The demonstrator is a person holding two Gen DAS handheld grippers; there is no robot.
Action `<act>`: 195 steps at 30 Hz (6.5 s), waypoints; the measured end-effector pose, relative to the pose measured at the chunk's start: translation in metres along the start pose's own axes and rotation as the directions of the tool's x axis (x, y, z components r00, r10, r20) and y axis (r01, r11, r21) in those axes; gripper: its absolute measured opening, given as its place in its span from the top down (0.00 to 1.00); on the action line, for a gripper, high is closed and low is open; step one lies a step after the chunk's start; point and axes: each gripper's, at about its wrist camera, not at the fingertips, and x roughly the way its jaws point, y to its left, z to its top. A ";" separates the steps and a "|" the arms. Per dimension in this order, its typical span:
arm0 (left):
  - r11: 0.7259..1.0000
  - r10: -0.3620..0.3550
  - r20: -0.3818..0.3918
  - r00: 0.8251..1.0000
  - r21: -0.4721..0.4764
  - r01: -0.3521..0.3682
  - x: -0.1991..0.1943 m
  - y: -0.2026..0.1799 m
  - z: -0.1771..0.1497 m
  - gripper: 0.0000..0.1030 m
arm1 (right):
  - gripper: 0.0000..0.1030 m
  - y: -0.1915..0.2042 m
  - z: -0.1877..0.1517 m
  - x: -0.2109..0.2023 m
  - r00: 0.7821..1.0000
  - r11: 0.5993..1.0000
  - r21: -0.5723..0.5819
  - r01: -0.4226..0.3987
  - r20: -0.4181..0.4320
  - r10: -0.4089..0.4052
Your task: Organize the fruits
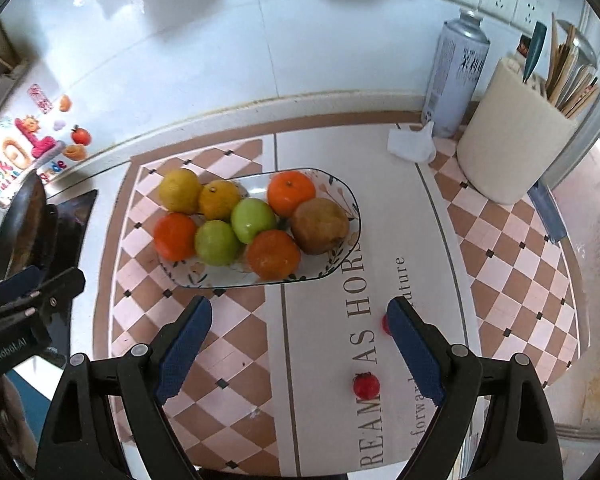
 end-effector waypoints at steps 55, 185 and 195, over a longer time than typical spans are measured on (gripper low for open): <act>0.975 0.162 -0.095 0.982 0.167 -0.145 0.051 -0.107 -0.037 0.00 | 0.32 -0.127 -0.074 0.091 0.951 0.977 0.139 -0.161 -0.243 0.191; 0.993 -0.056 -0.272 0.961 -0.116 0.025 0.105 0.016 0.012 0.14 | 0.13 -0.004 0.018 0.100 0.987 0.995 -0.042 -0.089 -0.138 0.082; 0.990 0.030 -0.171 0.985 -0.127 -0.053 0.070 -0.006 0.006 0.11 | 0.13 -0.004 0.030 0.069 0.997 0.991 -0.122 -0.054 -0.068 0.045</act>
